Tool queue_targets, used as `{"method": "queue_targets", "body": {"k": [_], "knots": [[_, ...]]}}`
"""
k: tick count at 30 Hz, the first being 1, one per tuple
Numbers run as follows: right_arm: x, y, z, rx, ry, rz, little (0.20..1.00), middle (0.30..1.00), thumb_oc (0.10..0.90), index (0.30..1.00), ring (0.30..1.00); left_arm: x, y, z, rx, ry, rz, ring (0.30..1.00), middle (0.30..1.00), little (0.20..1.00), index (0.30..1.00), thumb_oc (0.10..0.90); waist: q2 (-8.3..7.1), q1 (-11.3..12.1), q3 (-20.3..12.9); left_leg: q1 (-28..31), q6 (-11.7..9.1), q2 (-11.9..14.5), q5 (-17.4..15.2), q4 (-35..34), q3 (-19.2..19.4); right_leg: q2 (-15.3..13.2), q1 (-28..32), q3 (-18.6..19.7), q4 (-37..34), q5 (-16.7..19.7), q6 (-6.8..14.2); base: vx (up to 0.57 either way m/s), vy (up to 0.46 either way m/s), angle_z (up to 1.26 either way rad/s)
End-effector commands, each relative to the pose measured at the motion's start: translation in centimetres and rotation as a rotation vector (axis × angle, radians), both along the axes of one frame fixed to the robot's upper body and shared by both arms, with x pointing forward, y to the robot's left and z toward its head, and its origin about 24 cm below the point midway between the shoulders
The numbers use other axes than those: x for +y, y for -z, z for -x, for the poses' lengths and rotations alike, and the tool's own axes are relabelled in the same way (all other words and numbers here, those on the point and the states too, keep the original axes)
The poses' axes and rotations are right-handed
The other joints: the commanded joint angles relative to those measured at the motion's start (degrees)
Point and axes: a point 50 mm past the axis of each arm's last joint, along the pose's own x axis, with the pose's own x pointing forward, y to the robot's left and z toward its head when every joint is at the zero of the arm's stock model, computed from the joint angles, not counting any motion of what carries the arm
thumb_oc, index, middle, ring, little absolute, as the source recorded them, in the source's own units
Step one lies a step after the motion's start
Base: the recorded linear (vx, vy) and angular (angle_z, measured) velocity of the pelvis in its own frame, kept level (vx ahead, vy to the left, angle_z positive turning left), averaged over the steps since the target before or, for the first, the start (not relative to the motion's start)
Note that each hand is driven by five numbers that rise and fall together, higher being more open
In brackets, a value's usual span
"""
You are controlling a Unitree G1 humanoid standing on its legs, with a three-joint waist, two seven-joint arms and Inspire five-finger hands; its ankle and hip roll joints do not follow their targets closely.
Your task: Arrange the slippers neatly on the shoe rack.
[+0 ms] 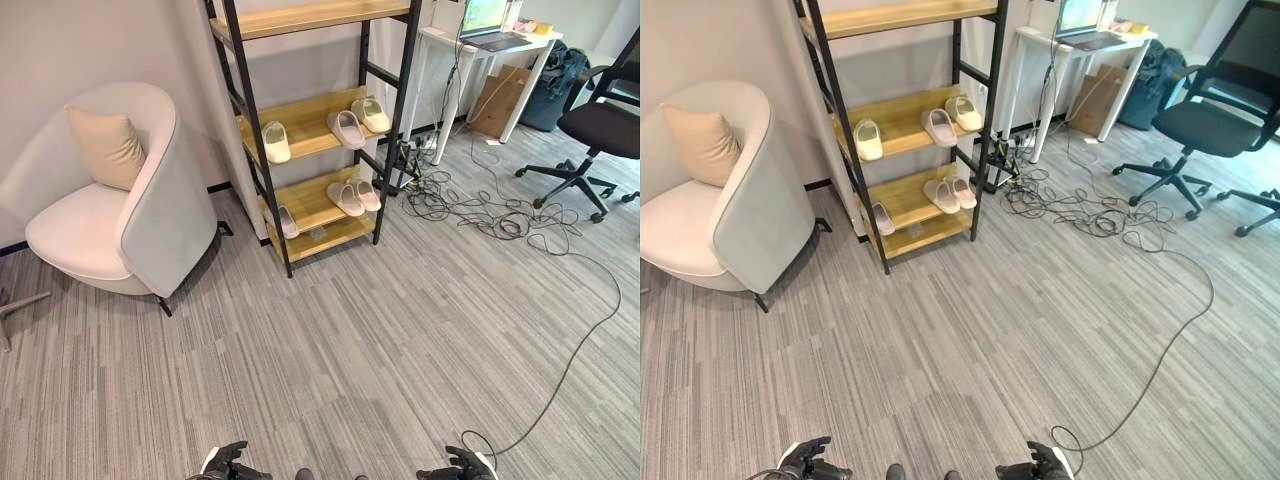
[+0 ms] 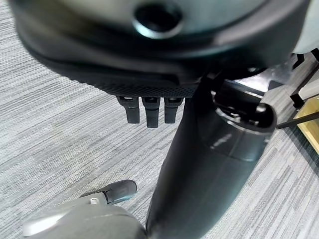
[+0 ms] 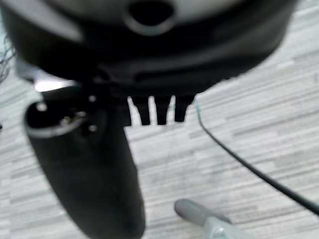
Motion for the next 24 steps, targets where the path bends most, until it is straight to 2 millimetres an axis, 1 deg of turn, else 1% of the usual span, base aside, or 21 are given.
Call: {"method": "queue_targets", "body": {"k": [1,7,14,17,19,20,21,24], "knots": [[-0.4,-0.2,-0.5,-0.008,-0.023,0.039,0.900,0.900,0.800,0.900,0.900,-0.4,-0.5,-2.2,-0.054,0.056,-0.011,0.900,0.900,0.900,0.900,0.800,-1.07,0.69,-1.33,-0.19,-2.71,1.44,-4.97,0.09,-5.19,-4.17,-0.95,-0.48,0.73,-2.86,6.22,0.00,0.000,0.00],[-0.4,-0.1,-0.3,0.002,-0.022,0.038,0.900,0.900,0.800,0.900,0.900,-0.4,-0.4,-2.0,-0.046,0.045,-0.009,0.900,0.900,0.900,0.900,0.800,-0.97,0.66,-1.29,-0.24,-2.79,1.49,-4.87,0.09,-5.30,-4.02,-0.91,-0.51,0.73,-3.05,6.05,0.00,-0.006,0.00],[-0.4,-0.1,-0.3,0.009,-0.028,0.047,0.900,0.900,0.800,0.900,0.900,-0.6,-0.3,-2.0,-0.033,0.074,-0.017,0.900,0.900,0.900,0.900,0.800,-0.81,0.21,-0.81,-0.53,-3.12,1.98,-4.49,0.09,-5.65,-3.38,-0.83,-0.89,0.74,-3.33,5.35,0.02,-0.054,0.01],[-0.4,-0.1,-0.3,0.012,-0.029,0.050,0.900,0.900,0.800,0.900,0.900,-0.7,-0.4,-2.3,-0.038,0.086,-0.018,0.900,0.900,0.900,0.900,0.800,-0.56,-0.03,-0.41,-0.58,-3.27,2.52,-4.39,0.09,-5.88,-3.07,-1.86,-1.11,2.83,-4.21,4.90,0.02,-0.072,0.01],[-0.4,-0.2,-0.5,0.005,-0.025,0.051,0.900,0.900,0.800,0.900,0.900,-0.9,-0.6,-2.8,-0.051,0.101,-0.022,0.900,0.900,0.900,0.900,0.800,-0.34,-0.33,0.38,-0.98,-3.37,3.20,-4.16,0.51,-6.08,-2.68,-3.86,-1.01,6.18,-5.40,4.23,-0.02,-0.085,0.01],[-0.4,-0.2,-0.5,0.005,-0.025,0.051,0.900,0.900,0.800,0.900,0.900,-0.9,-0.6,-2.8,-0.051,0.101,-0.022,0.900,0.900,0.900,0.900,0.800,-0.34,-0.33,0.36,-1.01,-3.37,3.20,-4.16,0.52,-6.08,-2.68,-3.92,-1.01,6.24,-5.43,4.23,-0.02,-0.071,0.01],[-0.5,-0.2,-0.6,0.000,-0.020,0.051,0.900,0.900,0.800,0.900,0.900,-0.9,-0.6,-3.0,-0.056,0.106,-0.024,0.900,0.900,0.900,0.900,0.800,-0.40,-0.45,0.71,-1.36,-3.54,3.38,-4.24,1.11,-6.05,-2.65,-4.55,-1.02,7.16,-5.72,4.03,-0.03,-0.079,0.02],[-0.5,-0.3,-0.8,-0.024,0.008,0.044,0.900,0.900,0.800,0.900,0.900,-1.0,-0.9,-3.9,-0.085,0.115,-0.031,0.900,0.900,0.900,0.900,0.800,-1.36,-0.78,1.86,-5.27,-4.95,4.10,-5.71,8.99,-4.62,-2.54,-5.04,-0.22,7.65,-6.27,3.40,-0.03,-0.106,0.05]]}}
